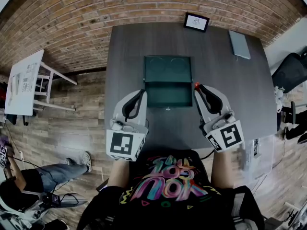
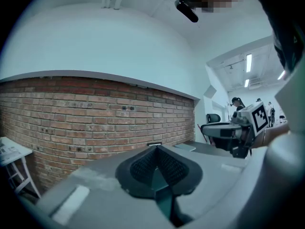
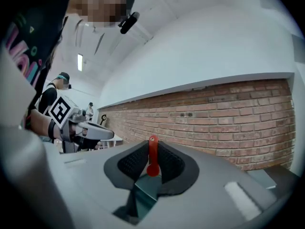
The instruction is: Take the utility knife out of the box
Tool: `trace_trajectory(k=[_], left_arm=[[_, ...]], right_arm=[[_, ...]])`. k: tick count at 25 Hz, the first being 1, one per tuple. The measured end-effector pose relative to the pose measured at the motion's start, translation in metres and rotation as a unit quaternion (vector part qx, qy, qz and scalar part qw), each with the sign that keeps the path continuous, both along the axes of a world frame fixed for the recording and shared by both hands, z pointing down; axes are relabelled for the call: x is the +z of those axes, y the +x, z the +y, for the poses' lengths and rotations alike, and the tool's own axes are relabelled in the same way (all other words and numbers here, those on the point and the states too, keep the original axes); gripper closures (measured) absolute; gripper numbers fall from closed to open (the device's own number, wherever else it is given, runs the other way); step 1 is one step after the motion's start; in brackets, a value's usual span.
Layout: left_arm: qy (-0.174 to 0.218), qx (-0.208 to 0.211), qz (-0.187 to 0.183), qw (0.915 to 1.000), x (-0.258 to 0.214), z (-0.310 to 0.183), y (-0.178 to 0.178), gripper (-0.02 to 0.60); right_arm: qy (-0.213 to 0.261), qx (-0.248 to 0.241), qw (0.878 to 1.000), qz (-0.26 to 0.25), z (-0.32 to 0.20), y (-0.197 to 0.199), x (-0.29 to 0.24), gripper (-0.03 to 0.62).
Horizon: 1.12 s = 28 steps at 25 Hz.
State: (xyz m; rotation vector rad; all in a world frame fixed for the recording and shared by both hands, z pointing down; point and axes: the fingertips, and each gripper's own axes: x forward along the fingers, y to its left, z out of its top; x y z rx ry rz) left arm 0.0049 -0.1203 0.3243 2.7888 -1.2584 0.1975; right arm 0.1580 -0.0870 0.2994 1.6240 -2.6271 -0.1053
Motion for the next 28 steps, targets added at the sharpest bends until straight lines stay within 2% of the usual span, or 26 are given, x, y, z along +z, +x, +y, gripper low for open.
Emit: trace_trajectory(k=[7, 16, 28], left_arm=[[0.000, 0.007, 0.006, 1.0000, -0.002, 0.002, 0.004, 0.580], [-0.003, 0.001, 0.010, 0.9999, -0.001, 0.000, -0.006, 0.581], [0.012, 0.003, 0.005, 0.9999, -0.001, -0.005, -0.006, 0.581]], right_arm=[[0.011, 0.023, 0.999, -0.027, 0.014, 0.012, -0.008, 0.536], [0.014, 0.028, 0.999, -0.029, 0.014, 0.007, -0.009, 0.536], [0.009, 0.029, 0.999, -0.032, 0.011, 0.011, -0.006, 0.536]])
